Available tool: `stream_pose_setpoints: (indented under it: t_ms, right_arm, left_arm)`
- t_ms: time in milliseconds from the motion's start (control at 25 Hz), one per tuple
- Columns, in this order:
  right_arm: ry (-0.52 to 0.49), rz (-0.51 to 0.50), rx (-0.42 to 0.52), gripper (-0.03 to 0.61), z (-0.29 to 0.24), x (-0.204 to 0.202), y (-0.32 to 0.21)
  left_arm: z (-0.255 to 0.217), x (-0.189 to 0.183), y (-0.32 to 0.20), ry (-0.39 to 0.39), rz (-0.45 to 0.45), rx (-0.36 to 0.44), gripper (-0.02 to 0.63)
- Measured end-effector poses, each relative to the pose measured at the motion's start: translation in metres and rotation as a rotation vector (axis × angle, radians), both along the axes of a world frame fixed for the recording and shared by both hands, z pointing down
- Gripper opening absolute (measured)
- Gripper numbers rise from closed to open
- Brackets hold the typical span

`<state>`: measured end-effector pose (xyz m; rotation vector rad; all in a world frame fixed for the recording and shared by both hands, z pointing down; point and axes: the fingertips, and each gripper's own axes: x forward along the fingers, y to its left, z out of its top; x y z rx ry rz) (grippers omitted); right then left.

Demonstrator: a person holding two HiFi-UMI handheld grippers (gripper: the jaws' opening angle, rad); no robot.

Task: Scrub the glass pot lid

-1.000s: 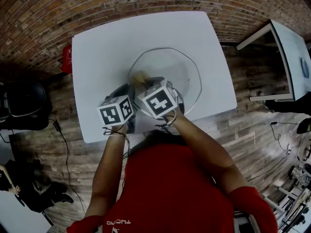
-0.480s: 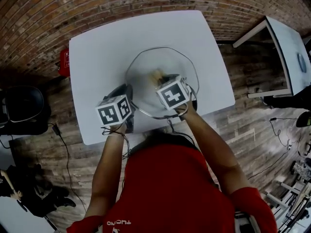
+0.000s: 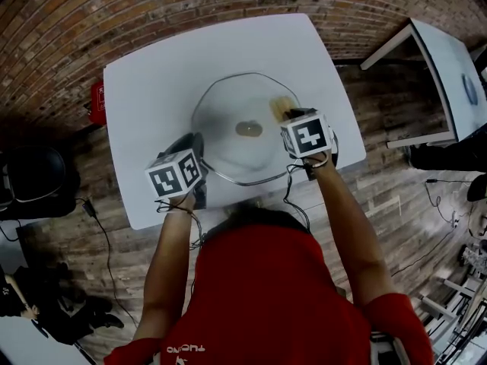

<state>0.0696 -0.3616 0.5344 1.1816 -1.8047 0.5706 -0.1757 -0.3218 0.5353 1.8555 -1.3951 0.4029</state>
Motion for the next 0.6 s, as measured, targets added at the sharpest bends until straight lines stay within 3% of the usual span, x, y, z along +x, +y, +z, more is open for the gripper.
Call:
stream_pose_setpoints:
  t_ms: [120, 320, 480, 600]
  right_arm:
    - [-0.037, -0.051, -0.002, 0.052, -0.008, -0.022, 0.016]
    - [-0.184, -0.240, -0.037, 0.052, -0.023, -0.105, 0.072]
    - [-0.206, -0.361, -0.082, 0.052, -0.018, -0.146, 0.112]
    - [-0.190, -0.396, -0.110, 0.052, -0.007, -0.155, 0.127]
  left_arm:
    - [0.000, 0.001, 0.000, -0.003, -0.002, -0.001, 0.089]
    - [0.000, -0.001, 0.000, -0.003, -0.008, 0.000, 0.089]
    - [0.001, 0.000, 0.001, -0.006, -0.012, -0.001, 0.089]
    - [0.000, 0.001, 0.003, -0.008, -0.015, -0.001, 0.089]
